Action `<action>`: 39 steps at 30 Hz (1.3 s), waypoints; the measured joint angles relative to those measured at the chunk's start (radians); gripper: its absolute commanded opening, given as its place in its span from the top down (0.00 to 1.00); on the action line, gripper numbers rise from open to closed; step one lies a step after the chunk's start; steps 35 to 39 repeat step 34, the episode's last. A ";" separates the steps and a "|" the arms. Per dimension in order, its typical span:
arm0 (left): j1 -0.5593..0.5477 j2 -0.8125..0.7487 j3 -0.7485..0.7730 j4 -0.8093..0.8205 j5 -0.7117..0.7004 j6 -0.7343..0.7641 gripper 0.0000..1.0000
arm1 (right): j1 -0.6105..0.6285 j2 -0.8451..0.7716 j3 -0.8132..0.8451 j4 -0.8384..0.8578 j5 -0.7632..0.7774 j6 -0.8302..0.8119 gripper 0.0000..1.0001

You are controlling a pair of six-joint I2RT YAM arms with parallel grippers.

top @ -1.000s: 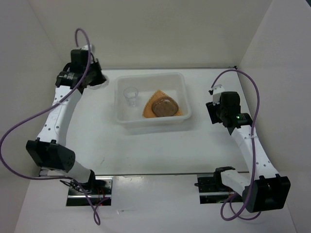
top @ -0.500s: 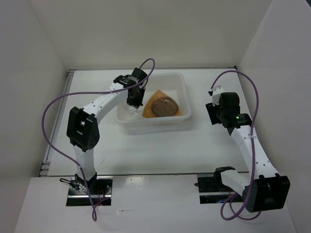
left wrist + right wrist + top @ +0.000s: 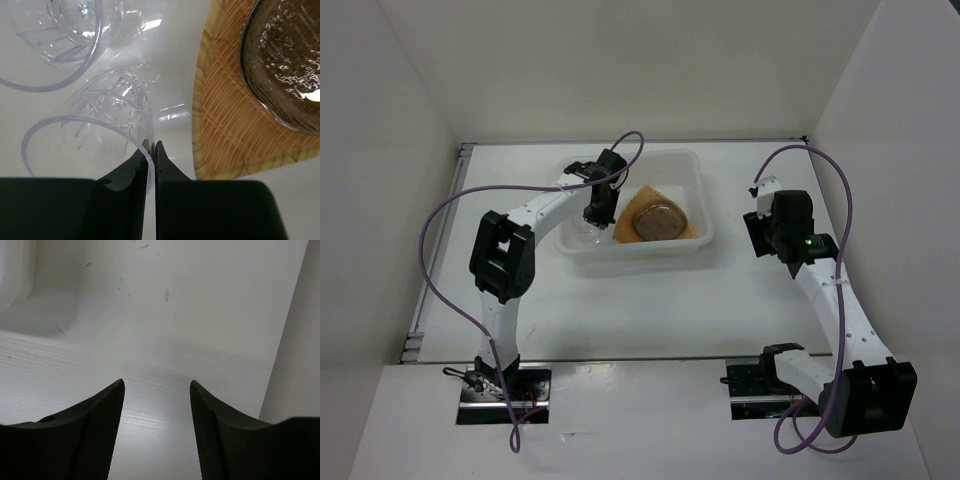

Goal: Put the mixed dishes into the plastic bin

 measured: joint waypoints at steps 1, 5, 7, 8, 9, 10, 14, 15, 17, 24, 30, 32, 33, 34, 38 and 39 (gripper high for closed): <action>0.000 0.009 -0.004 0.001 0.000 0.000 0.87 | 0.000 0.000 0.000 0.000 0.000 0.000 0.39; 0.000 0.019 -0.004 0.017 -0.007 0.002 0.68 | 0.000 0.000 0.000 0.000 0.002 0.000 0.38; 0.000 0.019 -0.002 0.017 -0.016 0.005 0.40 | 0.000 0.000 0.000 0.000 0.003 0.001 0.35; 0.000 0.019 0.001 0.013 -0.026 0.007 0.27 | 0.000 0.000 0.000 0.000 0.003 0.001 0.34; 0.000 0.019 0.008 0.006 -0.036 0.002 0.12 | 0.000 0.000 0.000 0.000 0.004 0.001 0.30; 0.000 0.019 0.021 -0.003 -0.049 0.005 0.08 | 0.000 0.000 0.000 0.000 0.005 0.002 0.27; 0.000 0.002 0.118 -0.026 -0.112 -0.004 0.01 | 0.000 0.008 0.000 0.000 0.015 0.006 0.05; 0.000 -0.013 0.144 -0.025 -0.120 -0.004 0.01 | 0.000 0.009 0.000 0.000 0.018 0.002 0.04; 0.000 -0.075 0.170 -0.005 -0.121 -0.003 0.01 | 0.000 0.010 0.000 0.001 0.021 0.001 0.02; 0.000 -0.555 -0.011 0.254 -0.081 0.024 0.01 | 0.000 0.008 -0.001 0.003 0.023 0.001 0.02; 0.000 -0.888 -0.393 0.439 -0.048 0.049 0.01 | 0.000 -0.008 -0.008 0.013 0.029 0.005 0.02; 0.000 -0.921 -0.467 0.446 -0.048 0.047 0.01 | 0.000 -0.012 -0.014 0.018 0.033 0.005 0.02; 0.000 -0.929 -0.503 0.449 -0.049 0.047 0.01 | 0.000 -0.013 -0.017 0.019 0.034 0.005 0.02; 0.000 -0.940 -0.542 0.458 -0.050 0.047 0.01 | 0.000 -0.013 -0.018 0.019 0.038 0.005 0.02; 0.000 -0.940 -0.542 0.458 -0.050 0.047 0.01 | 0.000 -0.013 -0.018 0.019 0.038 0.005 0.02; 0.000 -0.940 -0.542 0.458 -0.050 0.047 0.01 | 0.000 -0.013 -0.018 0.019 0.038 0.005 0.02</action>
